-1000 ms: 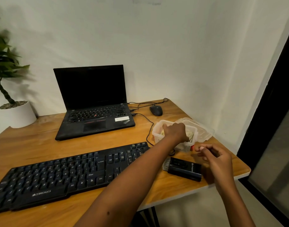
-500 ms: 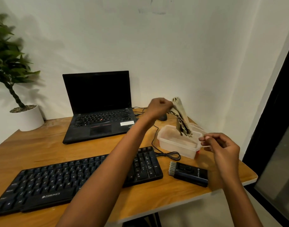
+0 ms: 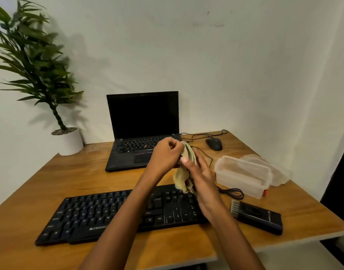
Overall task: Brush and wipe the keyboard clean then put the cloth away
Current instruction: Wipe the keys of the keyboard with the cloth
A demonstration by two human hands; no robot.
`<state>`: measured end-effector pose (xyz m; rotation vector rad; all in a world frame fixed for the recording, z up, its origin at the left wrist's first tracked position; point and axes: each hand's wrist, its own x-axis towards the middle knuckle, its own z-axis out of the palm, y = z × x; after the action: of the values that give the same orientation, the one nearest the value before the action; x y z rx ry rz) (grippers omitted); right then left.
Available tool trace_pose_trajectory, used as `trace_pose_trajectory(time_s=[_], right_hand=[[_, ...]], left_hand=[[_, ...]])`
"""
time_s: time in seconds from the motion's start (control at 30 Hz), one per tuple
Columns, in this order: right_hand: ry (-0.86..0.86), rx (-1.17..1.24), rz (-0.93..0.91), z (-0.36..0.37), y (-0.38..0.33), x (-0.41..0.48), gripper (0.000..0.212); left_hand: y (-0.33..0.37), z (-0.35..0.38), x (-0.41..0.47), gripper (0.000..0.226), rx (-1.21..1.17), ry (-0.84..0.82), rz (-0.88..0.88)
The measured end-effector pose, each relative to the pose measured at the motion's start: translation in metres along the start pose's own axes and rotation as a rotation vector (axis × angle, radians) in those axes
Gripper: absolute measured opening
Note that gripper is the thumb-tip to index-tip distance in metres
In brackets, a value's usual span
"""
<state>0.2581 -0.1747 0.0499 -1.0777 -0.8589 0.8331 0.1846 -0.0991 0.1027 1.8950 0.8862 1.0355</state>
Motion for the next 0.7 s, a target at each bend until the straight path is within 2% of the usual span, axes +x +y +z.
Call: trace_pose_trajectory(time_s=[0.03, 0.13, 0.27, 0.33, 0.43, 0.5, 0.6, 0.7], right_hand=[[0.004, 0.023, 0.008, 0.004, 0.006, 0.001, 0.073], [0.005, 0.059, 0.047, 0.007, 0.010, 0.001, 0.043], [-0.073, -0.053, 0.065, -0.001, 0.006, 0.002, 0.025], [-0.059, -0.119, 0.063, -0.002, 0.003, 0.005, 0.015], [0.014, -0.268, 0.018, 0.000, 0.002, 0.017, 0.013], [0.043, -0.392, -0.059, -0.001, 0.001, 0.026, 0.010], [-0.004, -0.594, -0.164, -0.002, -0.002, 0.038, 0.006], [-0.080, -0.609, -0.205, 0.000, -0.006, 0.040, 0.009]], left_hand=[[-0.005, -0.005, -0.002, 0.015, 0.032, -0.004, 0.001], [-0.013, -0.022, -0.004, 0.017, 0.079, -0.030, -0.039], [-0.015, -0.041, -0.005, 0.022, 0.040, -0.105, -0.123], [-0.021, -0.043, -0.006, 0.022, 0.035, -0.144, -0.160], [-0.031, -0.039, -0.008, 0.016, -0.039, -0.147, -0.199], [-0.036, -0.038, -0.008, 0.017, -0.081, -0.158, -0.152], [-0.043, -0.037, -0.006, 0.020, -0.008, -0.222, -0.042], [-0.048, -0.038, -0.004, 0.008, 0.020, -0.155, 0.023]])
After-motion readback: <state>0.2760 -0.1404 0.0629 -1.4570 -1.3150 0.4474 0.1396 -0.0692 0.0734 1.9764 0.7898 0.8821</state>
